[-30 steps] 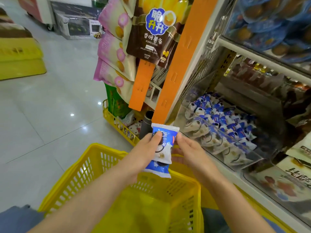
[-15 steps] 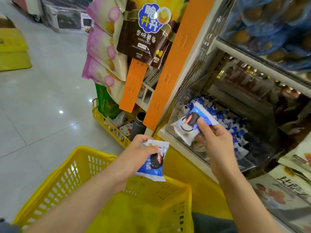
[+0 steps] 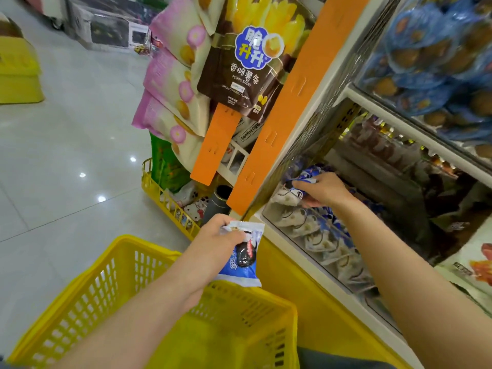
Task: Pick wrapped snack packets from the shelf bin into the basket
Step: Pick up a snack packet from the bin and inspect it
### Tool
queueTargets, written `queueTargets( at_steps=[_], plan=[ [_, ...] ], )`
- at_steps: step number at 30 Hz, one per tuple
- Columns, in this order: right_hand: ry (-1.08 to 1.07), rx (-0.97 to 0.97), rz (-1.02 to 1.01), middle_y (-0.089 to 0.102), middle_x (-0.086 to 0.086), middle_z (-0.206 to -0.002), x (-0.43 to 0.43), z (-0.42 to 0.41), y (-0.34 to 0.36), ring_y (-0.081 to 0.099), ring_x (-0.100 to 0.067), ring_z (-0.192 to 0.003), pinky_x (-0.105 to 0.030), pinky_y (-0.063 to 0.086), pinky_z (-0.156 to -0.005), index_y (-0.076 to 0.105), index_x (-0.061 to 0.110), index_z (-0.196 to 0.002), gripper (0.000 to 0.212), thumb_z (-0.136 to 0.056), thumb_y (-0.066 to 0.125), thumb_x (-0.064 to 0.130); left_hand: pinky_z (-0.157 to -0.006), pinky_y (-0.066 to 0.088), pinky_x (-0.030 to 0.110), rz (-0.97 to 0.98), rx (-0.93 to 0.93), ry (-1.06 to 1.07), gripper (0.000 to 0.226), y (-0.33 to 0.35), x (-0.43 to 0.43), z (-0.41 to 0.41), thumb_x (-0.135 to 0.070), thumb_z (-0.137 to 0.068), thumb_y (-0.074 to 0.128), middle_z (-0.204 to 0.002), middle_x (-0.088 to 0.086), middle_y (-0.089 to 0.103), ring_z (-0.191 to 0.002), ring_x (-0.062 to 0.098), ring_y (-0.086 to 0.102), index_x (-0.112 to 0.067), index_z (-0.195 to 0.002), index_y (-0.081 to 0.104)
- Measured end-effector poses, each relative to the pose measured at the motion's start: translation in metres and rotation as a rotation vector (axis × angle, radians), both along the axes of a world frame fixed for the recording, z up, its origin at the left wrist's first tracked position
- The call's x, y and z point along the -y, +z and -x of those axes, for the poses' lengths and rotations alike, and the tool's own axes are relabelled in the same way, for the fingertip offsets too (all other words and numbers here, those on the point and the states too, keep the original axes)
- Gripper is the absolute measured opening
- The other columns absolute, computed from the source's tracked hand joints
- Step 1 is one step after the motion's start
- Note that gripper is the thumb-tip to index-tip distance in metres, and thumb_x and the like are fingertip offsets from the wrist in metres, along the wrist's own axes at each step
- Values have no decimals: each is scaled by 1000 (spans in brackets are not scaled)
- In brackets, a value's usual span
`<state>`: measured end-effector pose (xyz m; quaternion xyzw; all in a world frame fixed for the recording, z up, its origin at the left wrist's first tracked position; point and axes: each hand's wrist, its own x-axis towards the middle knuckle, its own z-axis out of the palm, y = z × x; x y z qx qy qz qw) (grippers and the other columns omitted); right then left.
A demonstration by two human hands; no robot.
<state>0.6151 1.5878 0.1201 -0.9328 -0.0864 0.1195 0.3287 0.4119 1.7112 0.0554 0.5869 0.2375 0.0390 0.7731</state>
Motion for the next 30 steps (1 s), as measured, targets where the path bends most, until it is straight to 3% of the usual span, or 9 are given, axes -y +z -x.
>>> queueTargets(
  at_steps=[7,9,12,15,18,21,24,27,30],
  plan=[
    [182,-7,257,59,-2,-45,-1,-10,1,59,-7,-42,-15,46,-45,50,10,-64,31,-82,70,27,-43,47,14,17,27,10,8,-1,-2,-1,-18,-90,54,-83,2,63,-64,10,62,-25,-87,52],
    [196,-54,227,66,-4,-58,-3,-10,-4,65,-12,-55,-19,54,-55,60,8,-90,24,-80,72,25,-43,47,13,31,38,10,8,0,-2,-2,-17,-90,54,-82,2,63,-63,9,62,-24,-87,52],
    [178,-188,64,69,-14,-93,-3,-10,-7,67,-14,-66,-20,57,-59,51,-4,-123,54,-79,73,19,-41,45,11,16,45,7,10,0,-1,-4,-16,-91,53,-82,1,62,-66,9,61,-24,-86,52],
    [188,-210,-40,67,-9,-80,1,-6,-7,66,-10,-60,-17,53,-51,55,-5,-119,46,-81,70,14,-42,46,13,10,42,-3,8,-1,0,-6,-18,-91,53,-86,2,62,-70,11,62,-25,-87,51],
    [148,-141,-68,62,-11,-102,3,4,-5,64,-16,-78,-18,55,-56,50,1,-122,41,-87,63,18,-44,48,15,12,47,5,10,-2,0,-6,-18,-90,54,-87,2,63,-69,11,63,-26,-86,52],
    [130,256,-18,58,6,-103,1,27,-1,59,-4,-87,-21,52,-74,54,15,-117,29,-92,55,29,-44,48,16,30,70,40,15,-4,-1,-4,-17,-88,58,-86,-1,65,-69,10,65,-31,-85,52],
    [215,558,-239,57,20,-86,-1,75,-2,54,9,-77,-5,41,-63,58,24,-103,12,-93,51,25,-46,50,17,14,78,55,19,-7,-1,-2,-16,-88,59,-88,-2,65,-74,10,66,-33,-84,51],
    [326,516,-363,58,18,-81,-4,120,-24,54,9,-75,-4,40,-63,57,27,-96,7,-92,51,25,-49,52,19,1,86,32,17,-10,2,0,-15,-88,59,-88,1,67,-71,9,68,-30,-87,52],
    [313,236,-344,61,16,-86,-3,138,-50,56,5,-73,-7,42,-64,57,31,-91,3,-90,54,29,-53,51,15,-65,116,1,20,-16,8,2,-11,-87,59,-88,2,66,-66,5,66,-28,-91,50]
  ],
)
